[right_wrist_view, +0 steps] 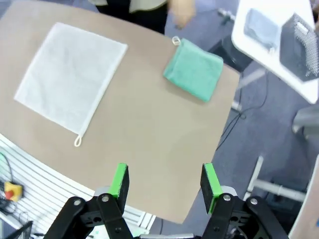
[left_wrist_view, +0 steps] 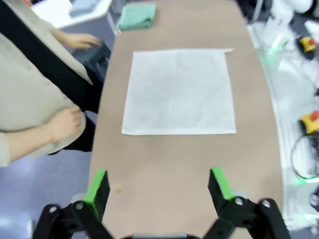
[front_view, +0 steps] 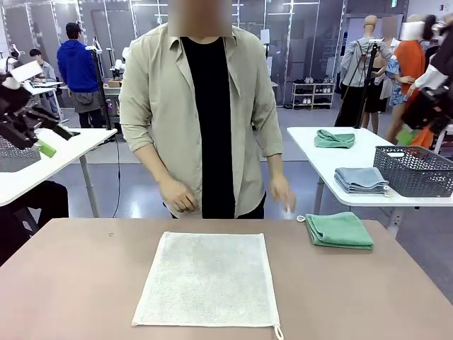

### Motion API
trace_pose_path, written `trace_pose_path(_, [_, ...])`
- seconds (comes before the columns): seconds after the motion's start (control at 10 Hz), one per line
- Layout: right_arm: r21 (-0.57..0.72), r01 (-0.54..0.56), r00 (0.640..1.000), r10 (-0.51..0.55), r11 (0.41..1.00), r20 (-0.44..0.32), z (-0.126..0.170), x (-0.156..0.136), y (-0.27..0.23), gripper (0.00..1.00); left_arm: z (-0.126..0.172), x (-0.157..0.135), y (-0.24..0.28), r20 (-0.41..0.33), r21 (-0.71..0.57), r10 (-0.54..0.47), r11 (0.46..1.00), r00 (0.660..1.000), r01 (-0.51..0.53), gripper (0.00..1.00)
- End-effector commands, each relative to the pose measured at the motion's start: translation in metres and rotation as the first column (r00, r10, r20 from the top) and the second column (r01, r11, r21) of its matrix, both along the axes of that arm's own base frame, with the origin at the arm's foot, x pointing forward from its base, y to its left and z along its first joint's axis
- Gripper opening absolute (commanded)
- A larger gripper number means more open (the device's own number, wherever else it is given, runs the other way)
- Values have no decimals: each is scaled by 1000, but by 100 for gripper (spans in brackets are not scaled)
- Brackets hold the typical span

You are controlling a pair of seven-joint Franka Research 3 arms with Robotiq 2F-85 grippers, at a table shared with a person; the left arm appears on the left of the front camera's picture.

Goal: Fold the towels and place them in the basket.
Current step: When a person lays out a Towel with hook on the table, fold it in half twice.

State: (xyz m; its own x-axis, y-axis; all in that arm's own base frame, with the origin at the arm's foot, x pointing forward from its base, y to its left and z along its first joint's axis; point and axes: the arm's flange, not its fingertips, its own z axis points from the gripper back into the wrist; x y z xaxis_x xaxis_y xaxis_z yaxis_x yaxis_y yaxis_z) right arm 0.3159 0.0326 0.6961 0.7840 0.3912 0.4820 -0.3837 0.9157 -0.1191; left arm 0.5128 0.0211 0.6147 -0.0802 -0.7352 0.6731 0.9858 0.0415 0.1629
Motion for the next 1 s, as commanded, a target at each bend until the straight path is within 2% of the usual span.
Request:
trace_pose_path(0.0, [-125,-182,977,194,975,90,3,-15,34,73,2,-26,-43,28,128,16,992,999,-20,100])
trace_pose_path(0.1, [-209,-293,938,323,933,128,2,-24,63,73,8,-38,-71,46,199,7,980,999,-16,100])
trace_pose_path(0.2, [-257,-384,897,424,887,122,-2,-30,86,73,8,-49,-98,52,261,-10,965,999,-4,100])
trace_pose_path(0.3, [-276,-500,834,542,821,104,-13,-36,109,73,6,-59,-124,39,319,-42,947,998,28,100])
trace_pose_path(0.5, [-312,-674,703,711,669,7,-44,-45,144,73,-13,-78,-169,16,470,-67,881,998,52,100])
trace_pose_path(0.7, [-309,-742,646,758,595,-89,-70,-51,161,73,-38,-102,-194,-49,589,-33,806,998,56,100])
trace_pose_path(0.9, [-293,-798,586,791,526,-176,-98,-49,170,73,-60,-119,-211,-46,644,-18,764,999,43,100])
